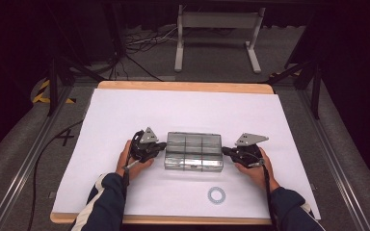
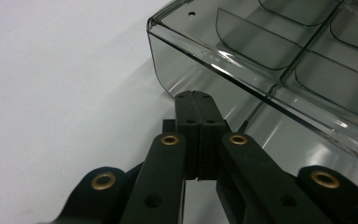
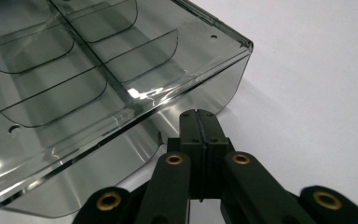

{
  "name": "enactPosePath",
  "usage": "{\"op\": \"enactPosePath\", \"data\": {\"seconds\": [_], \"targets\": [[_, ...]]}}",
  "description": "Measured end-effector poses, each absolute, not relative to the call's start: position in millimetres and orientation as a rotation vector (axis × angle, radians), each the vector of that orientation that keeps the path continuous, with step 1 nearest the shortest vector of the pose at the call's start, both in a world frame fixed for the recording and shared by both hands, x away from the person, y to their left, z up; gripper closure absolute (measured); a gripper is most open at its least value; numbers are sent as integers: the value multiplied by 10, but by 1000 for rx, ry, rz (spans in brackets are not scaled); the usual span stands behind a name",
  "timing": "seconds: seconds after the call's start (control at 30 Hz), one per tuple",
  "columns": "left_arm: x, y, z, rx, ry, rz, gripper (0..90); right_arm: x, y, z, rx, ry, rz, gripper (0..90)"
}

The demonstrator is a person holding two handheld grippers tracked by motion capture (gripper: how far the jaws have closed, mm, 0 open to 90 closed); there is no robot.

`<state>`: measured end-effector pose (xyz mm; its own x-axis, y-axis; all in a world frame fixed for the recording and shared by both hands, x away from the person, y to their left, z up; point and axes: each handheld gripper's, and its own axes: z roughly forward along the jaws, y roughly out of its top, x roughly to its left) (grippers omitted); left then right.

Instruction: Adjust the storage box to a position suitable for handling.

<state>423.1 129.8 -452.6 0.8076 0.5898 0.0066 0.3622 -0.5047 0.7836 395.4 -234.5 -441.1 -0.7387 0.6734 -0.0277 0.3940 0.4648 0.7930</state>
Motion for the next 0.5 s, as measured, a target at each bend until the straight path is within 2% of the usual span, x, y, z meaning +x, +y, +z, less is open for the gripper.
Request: {"op": "enactPosePath", "data": {"seconds": [0.5], "targets": [[4102, 1271, -4494, 2186, 614, 316, 900, 3872, -2419, -4394, 884, 2413, 1157, 900]]}}
